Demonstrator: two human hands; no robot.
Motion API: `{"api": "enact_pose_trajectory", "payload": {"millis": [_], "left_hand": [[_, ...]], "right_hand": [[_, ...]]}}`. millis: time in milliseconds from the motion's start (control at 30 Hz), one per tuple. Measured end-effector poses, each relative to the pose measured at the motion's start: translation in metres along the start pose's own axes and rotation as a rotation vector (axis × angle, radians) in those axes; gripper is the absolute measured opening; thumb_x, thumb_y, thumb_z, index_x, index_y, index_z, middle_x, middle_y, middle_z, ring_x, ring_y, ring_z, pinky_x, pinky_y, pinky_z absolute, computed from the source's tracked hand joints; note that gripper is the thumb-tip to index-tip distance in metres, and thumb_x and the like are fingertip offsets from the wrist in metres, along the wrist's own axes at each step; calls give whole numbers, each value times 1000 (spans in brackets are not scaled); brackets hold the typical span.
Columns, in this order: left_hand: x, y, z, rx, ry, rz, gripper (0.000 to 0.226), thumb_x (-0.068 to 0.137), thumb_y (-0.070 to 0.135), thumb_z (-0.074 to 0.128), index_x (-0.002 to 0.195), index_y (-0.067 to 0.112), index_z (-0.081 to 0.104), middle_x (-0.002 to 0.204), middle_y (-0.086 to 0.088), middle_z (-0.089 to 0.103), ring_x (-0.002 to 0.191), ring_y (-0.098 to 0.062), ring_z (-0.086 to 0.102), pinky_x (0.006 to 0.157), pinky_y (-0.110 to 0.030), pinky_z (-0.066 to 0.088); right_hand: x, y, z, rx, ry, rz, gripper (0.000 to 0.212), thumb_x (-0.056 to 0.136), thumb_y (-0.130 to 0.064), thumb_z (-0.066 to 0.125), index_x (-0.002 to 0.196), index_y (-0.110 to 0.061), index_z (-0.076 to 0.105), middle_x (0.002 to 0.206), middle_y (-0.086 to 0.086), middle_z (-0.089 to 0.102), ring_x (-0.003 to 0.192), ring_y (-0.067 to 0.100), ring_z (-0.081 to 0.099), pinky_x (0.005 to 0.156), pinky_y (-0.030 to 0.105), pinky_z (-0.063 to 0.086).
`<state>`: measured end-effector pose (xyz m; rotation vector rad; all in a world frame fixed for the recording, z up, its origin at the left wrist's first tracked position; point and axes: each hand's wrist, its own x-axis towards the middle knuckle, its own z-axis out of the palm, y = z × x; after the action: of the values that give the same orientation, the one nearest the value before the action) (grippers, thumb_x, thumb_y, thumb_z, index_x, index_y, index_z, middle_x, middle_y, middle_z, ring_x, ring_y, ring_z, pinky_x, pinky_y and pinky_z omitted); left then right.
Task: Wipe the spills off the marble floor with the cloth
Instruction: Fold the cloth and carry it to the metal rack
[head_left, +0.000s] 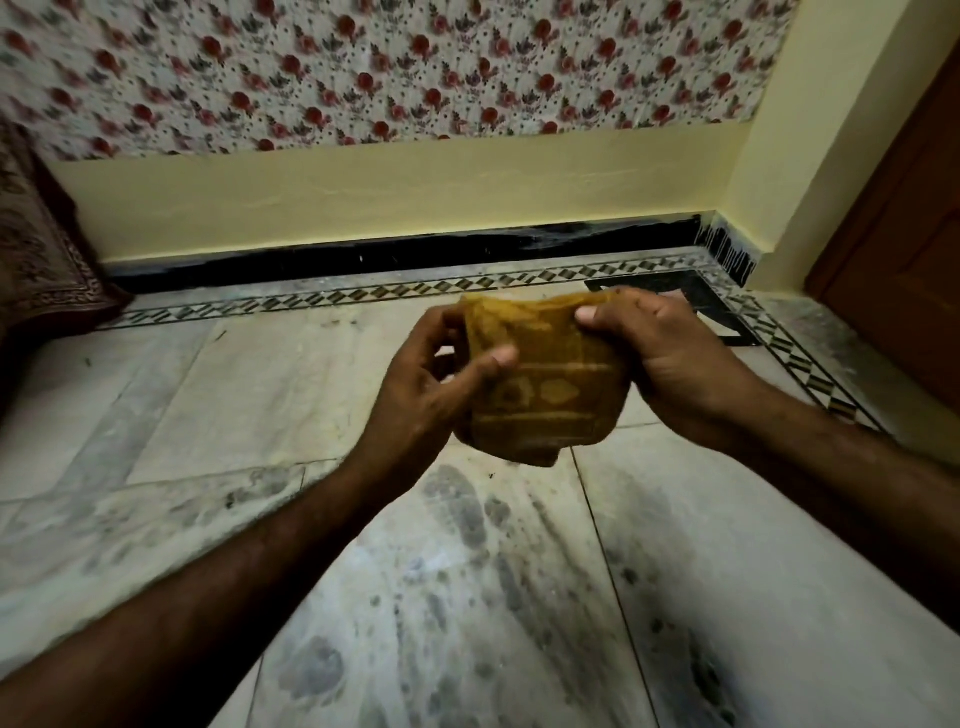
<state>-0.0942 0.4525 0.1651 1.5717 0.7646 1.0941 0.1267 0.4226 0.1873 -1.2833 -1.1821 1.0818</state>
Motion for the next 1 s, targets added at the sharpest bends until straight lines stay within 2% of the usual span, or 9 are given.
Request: {"api": "enact_pose_trajectory", "payload": {"millis": [100, 233, 433, 567, 667, 733, 833, 933, 1000], "left_hand": [[2, -10, 4, -103, -104, -137, 74, 81, 5, 78, 143, 31, 47, 129, -2, 61, 112, -22, 68, 83, -37, 60], [-1, -37, -1, -225, -174, -329, 94, 79, 0, 76, 153, 37, 33, 142, -11, 55, 121, -33, 63, 96, -54, 55], [11, -54, -4, -355, -258, -323, 94, 84, -12, 63, 153, 42, 30, 143, -14, 54, 123, -40, 61, 92, -54, 56], [21, -62, -11, -338, -187, -272, 83, 76, 3, 76, 144, 38, 45, 136, -10, 60, 121, -34, 63, 93, -53, 57], [34, -67, -15, -313, -124, -277, 49, 75, 26, 76, 123, 24, 63, 113, -3, 70, 107, -25, 68, 78, -35, 57], [41, -77, -13, -272, -36, -314, 30, 81, 28, 73, 109, 20, 70, 103, -1, 71, 101, -24, 66, 76, -35, 57], [47, -91, -10, -322, 48, -338, 22, 85, 25, 70, 105, 15, 72, 106, -10, 71, 103, -30, 68, 83, -46, 59], [52, -101, -16, -343, 58, -317, 25, 87, 15, 71, 112, 18, 69, 110, -10, 72, 103, -30, 70, 78, -41, 59], [55, -113, -19, -303, 22, -349, 44, 82, 12, 75, 124, 23, 64, 118, -12, 70, 108, -33, 69, 80, -47, 59]], "right_hand": [[-9, 18, 8, 259, -44, 189, 36, 95, -27, 65, 128, -14, 63, 120, 5, 75, 113, 26, 72, 92, 47, 62], [-15, 42, 10, 200, 13, 262, 29, 99, -15, 64, 127, -16, 66, 116, 6, 77, 113, 31, 71, 91, 46, 59], [-3, 52, 15, 426, 5, 356, 38, 103, -44, 55, 136, -24, 60, 131, 8, 71, 119, 33, 70, 96, 64, 57], [14, 54, 6, 499, -19, 304, 41, 104, -46, 46, 127, -20, 69, 127, 12, 74, 115, 31, 73, 96, 60, 58], [26, 57, 2, 425, -117, 208, 40, 89, -53, 64, 111, -22, 78, 116, 5, 78, 111, 27, 74, 96, 51, 61], [32, 67, 5, 322, -198, 231, 55, 69, -63, 84, 106, -23, 81, 115, 9, 78, 112, 31, 73, 100, 66, 51], [47, 83, 5, 268, -157, 253, 68, 62, -46, 96, 115, -10, 73, 125, 31, 66, 121, 60, 55, 96, 92, 25], [65, 91, -1, 228, -129, 246, 45, 71, -17, 88, 113, -10, 73, 119, 23, 72, 112, 55, 64, 97, 80, 40], [74, 101, 4, 228, -131, 299, 50, 75, -12, 88, 122, -13, 69, 126, 20, 71, 113, 43, 70, 98, 73, 48]]}}
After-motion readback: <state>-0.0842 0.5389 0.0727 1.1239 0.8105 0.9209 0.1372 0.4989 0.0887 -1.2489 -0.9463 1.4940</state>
